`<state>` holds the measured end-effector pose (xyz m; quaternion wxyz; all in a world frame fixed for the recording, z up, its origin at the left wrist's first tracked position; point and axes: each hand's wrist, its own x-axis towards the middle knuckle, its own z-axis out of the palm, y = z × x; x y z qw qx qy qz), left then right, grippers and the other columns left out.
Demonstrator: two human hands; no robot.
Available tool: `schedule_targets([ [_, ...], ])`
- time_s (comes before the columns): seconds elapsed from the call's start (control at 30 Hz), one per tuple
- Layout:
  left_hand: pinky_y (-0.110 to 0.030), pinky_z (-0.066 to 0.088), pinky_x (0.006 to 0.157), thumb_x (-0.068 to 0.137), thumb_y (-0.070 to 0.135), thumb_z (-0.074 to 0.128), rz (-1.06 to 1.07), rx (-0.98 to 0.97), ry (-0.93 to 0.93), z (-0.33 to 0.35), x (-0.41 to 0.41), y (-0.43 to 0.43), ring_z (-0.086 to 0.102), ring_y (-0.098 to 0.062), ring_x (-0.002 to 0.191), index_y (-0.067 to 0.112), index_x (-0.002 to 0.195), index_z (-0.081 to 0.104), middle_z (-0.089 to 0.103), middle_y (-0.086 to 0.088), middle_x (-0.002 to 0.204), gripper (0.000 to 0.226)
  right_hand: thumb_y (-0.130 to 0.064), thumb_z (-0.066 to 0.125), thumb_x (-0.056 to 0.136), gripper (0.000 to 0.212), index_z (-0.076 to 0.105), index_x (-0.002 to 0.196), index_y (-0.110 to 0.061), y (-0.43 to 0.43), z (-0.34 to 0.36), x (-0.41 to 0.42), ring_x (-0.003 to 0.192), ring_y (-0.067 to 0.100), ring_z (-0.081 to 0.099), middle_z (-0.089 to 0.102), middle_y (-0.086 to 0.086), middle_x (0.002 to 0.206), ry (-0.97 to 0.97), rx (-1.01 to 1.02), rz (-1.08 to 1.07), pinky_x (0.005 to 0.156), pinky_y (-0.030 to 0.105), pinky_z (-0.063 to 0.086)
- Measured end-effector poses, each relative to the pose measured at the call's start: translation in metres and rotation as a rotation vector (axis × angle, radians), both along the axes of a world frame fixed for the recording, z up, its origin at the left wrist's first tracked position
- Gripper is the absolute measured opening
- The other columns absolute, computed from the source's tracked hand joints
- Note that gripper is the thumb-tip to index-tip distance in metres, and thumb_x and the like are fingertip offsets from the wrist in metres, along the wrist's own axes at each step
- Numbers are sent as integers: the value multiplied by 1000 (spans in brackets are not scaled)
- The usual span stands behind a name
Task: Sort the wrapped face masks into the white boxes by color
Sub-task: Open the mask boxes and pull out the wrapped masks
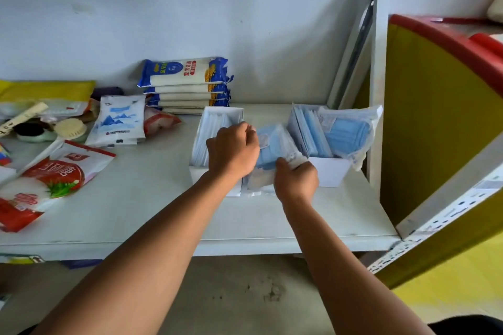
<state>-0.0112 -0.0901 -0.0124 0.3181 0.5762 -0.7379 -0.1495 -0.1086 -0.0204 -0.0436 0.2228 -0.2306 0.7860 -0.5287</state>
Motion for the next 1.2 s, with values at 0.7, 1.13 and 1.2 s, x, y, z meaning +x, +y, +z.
schedule_targets([
  [0.7,-36,60,68,91,14,58,-181,-74,-73,-15,12,8,69,-25,87,10,90,69,73,-5,99,11,-11,66,88,19,70,105,-4,17,78,-115,82,26,65,72,16,104,472,16,-104,66,36,57],
  [1.13,-42,46,74,90,9,40,148,-232,191,-3,15,7,60,-39,102,6,116,60,64,-17,115,34,2,74,65,31,77,92,-12,6,9,-32,79,33,64,72,4,91,1129,-236,328,56,38,55],
  [1.2,-45,45,74,81,13,35,232,-265,131,-2,19,4,58,-42,101,5,112,62,64,-20,111,41,3,78,62,31,77,90,-12,3,-5,-29,81,33,65,71,4,92,1141,-137,416,56,39,56],
])
